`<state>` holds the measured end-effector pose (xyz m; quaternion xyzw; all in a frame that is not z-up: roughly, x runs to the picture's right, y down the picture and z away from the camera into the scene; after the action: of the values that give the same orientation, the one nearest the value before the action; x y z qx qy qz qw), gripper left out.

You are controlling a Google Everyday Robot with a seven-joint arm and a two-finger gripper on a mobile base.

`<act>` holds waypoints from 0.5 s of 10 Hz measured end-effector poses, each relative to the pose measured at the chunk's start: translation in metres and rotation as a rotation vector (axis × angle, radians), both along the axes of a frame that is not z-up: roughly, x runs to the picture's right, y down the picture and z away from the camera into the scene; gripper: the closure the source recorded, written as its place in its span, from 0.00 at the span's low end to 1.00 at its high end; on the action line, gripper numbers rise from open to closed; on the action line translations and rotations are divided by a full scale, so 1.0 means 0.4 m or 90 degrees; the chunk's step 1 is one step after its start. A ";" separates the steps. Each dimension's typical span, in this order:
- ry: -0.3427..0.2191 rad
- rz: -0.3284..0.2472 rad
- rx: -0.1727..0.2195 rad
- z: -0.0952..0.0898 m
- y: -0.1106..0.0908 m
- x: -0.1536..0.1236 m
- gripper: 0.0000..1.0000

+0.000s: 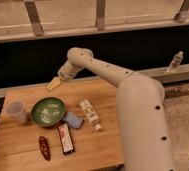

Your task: Drag the ceramic bowl in a circle

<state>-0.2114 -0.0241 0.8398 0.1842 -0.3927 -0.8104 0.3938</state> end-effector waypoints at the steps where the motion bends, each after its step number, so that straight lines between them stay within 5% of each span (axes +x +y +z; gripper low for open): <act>1: 0.000 0.000 0.000 0.000 0.000 0.000 0.20; 5: -0.021 -0.016 -0.005 0.004 -0.005 -0.005 0.20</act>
<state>-0.2134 -0.0259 0.8413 0.1910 -0.4049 -0.8104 0.3778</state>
